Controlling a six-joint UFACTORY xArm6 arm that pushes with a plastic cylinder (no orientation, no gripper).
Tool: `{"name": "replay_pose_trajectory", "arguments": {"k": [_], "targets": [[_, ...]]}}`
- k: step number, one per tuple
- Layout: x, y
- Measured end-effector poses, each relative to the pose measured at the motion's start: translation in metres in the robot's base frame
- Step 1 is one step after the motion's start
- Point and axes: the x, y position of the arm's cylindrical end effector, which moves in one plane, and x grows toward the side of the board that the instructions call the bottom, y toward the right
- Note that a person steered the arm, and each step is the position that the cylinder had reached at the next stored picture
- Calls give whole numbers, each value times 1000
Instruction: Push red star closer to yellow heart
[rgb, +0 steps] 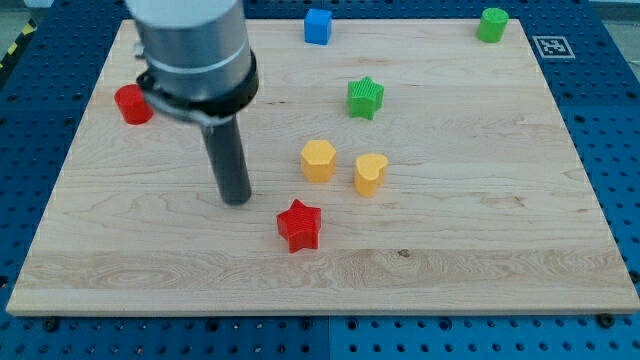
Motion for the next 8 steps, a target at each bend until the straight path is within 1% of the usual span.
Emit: {"name": "replay_pose_trajectory", "arguments": {"k": [1, 2, 3, 5, 6, 7, 8], "targets": [[44, -3], [48, 7], [35, 21], [45, 84], [42, 99], [36, 83], [21, 80]]}}
